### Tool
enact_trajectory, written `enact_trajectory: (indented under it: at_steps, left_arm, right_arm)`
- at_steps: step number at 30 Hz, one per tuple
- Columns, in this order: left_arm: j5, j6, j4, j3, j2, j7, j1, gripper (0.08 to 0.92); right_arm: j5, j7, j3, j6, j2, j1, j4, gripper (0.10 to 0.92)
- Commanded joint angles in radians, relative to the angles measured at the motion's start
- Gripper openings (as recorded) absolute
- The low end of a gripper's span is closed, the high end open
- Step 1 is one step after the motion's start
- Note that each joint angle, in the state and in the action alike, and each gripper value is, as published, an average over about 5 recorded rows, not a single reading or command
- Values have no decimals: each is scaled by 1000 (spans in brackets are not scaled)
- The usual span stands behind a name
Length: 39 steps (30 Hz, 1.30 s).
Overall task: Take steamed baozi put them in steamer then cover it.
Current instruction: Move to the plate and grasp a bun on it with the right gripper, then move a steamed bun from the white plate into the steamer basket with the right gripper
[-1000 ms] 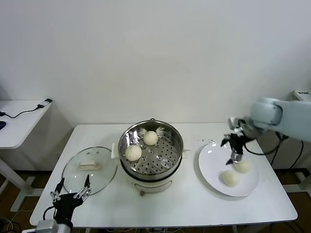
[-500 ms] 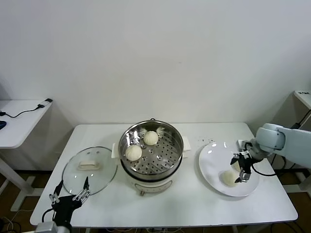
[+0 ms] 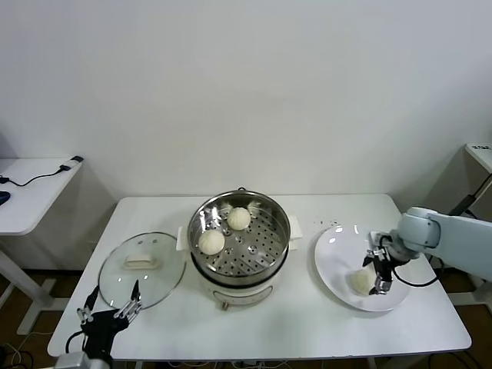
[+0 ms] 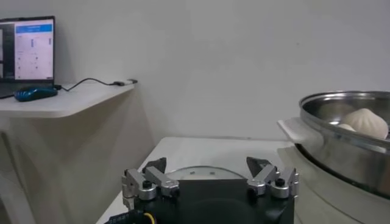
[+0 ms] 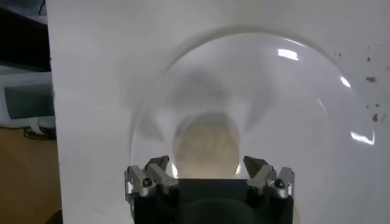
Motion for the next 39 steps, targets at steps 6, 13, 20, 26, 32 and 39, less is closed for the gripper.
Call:
enact_trajectory:
  at_steps: [6,13,20,26,32,39]
  left_arm:
    - [-1,-2,0,1,0,-1,2,823]
    - [-3,-4,0,0,1,-3,5,823]
    - [-2,-5,0,3,0,-5,4,823]
    - [5,-6,0,8,-3,-5,3,823]
    - [10,-6,0,6,-2,-5,4,823]
    - [22,-2,0,8,-1,-4,-4,823]
  right_arm:
    - [-20,16,25,-9,16,-38,-19,776]
    - [-26,8,20,-7,11,-28,-15,727]
    - [-53,-10,12,7,8,19,-2,690]
    - [-35,-67,-99,54,31,231,44,687]
    - [38,-210,-259,195,164,623,65,687]
    - [49,-315,-162,426,357,815,105,687]
